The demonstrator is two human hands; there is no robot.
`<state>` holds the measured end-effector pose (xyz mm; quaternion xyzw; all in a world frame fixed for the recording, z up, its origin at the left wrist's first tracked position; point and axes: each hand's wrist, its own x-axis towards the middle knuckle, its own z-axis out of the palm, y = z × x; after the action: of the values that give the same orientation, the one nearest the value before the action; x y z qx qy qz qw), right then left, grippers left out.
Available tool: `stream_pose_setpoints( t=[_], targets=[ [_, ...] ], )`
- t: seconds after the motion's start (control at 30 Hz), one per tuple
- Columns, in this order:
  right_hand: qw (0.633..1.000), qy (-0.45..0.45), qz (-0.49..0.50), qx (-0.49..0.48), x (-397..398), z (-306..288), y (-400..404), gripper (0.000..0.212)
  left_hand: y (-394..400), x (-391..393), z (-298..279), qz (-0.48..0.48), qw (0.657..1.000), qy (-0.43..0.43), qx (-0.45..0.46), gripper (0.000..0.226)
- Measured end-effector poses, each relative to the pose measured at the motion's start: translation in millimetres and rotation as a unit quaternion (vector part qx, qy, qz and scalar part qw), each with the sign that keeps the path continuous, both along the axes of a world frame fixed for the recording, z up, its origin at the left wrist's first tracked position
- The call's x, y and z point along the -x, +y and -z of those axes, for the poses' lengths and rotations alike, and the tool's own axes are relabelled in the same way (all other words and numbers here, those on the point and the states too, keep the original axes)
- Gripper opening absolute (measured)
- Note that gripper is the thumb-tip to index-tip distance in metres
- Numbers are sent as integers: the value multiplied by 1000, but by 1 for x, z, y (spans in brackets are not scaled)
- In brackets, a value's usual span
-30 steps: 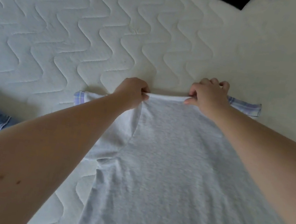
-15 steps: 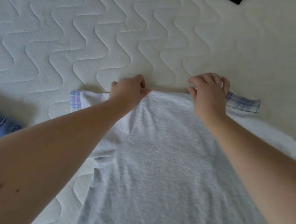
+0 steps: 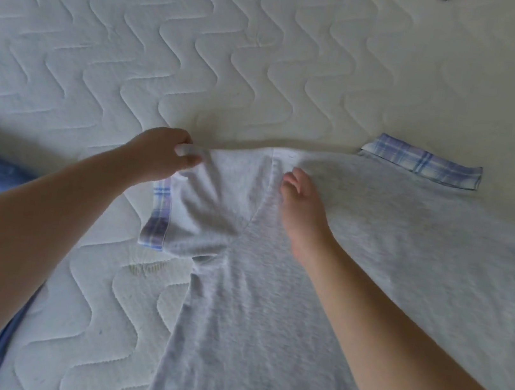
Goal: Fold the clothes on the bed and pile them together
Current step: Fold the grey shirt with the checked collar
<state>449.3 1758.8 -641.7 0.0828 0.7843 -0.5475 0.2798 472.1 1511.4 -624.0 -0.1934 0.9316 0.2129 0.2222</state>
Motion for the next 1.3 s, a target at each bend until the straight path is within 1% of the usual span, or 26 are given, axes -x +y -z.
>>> stream_pose_setpoints(
  t=[0.03,0.07,0.1,0.17,0.23,0.37,0.47,0.5,0.57,0.6,0.67,0.7,0.73,0.77,0.8,0.83,0.87,0.9,0.93,1.0,1.03,1.1,1.17,1.23,1.27,1.3],
  targets=[
    [999,-36,24,19,4,-1,-1,33,1,-5,-5,-29,998,32,-48,25],
    [997,-59,42,29,7,-3,-2,36,4,-9,-14,-55,993,59,-89,25],
    [995,-71,58,42,9,-6,-2,33,7,-14,-23,-76,985,79,-130,26],
    [988,-96,88,89,11,-10,0,25,20,-21,-41,-103,966,86,-222,25],
    [977,-122,113,130,12,-17,3,30,40,-25,-58,-113,948,71,-288,20],
    [943,-195,156,221,11,-30,17,37,96,-17,-74,-105,928,67,-351,15],
    [926,-195,193,260,7,-39,46,43,154,-3,-79,-96,928,85,-349,10],
    [920,-193,203,275,4,-39,59,42,174,1,-80,-99,919,71,-374,10],
    [918,-188,239,254,-1,-38,85,31,206,7,-83,-89,880,5,-466,21],
    [918,-186,256,240,-4,-38,96,28,214,8,-83,-42,882,3,-470,25],
    [929,-158,275,189,-6,-33,113,34,211,11,-76,32,913,73,-399,25],
    [925,-157,297,180,-7,-30,120,46,203,12,-70,27,924,109,-366,24],
    [912,-169,331,176,-8,-29,126,59,192,14,-65,11,935,124,-332,25],
    [912,-172,339,153,-10,-27,131,68,181,17,-56,9,951,132,-278,28],
    [920,-172,329,125,-12,-25,134,72,170,19,-47,25,967,131,-217,32],
    [938,-159,299,79,-18,-27,136,74,162,21,-36,56,978,119,-160,38],
    [956,-125,263,31,-25,-27,135,75,155,24,-27,91,984,102,-117,45],
    [970,-78,230,-12,-34,-26,134,68,150,28,-20,123,984,86,-91,51],
    [977,-43,202,-49,-43,-26,132,71,148,34,-14,150,983,71,-73,54],
    [980,-7,177,-95,-54,-18,127,88,149,46,-7,200,977,45,-54,56],
    [979,1,178,-103,-57,-14,125,91,151,53,-4,220,974,34,-49,55],
    [973,13,202,-109,-54,-7,123,81,154,67,-2,238,970,16,-40,48],
    [968,29,221,-116,-45,-3,124,52,155,80,-1,234,972,3,-33,39],
    [971,52,187,-136,-36,-4,127,20,153,92,0,233,972,-15,-26,33],
    [974,67,169,-137,-32,-8,130,14,152,97,0,240,970,-26,-21,33],
    [976,86,156,-125,-29,-13,134,19,150,101,0,251,967,-36,-15,34]
  ],
)
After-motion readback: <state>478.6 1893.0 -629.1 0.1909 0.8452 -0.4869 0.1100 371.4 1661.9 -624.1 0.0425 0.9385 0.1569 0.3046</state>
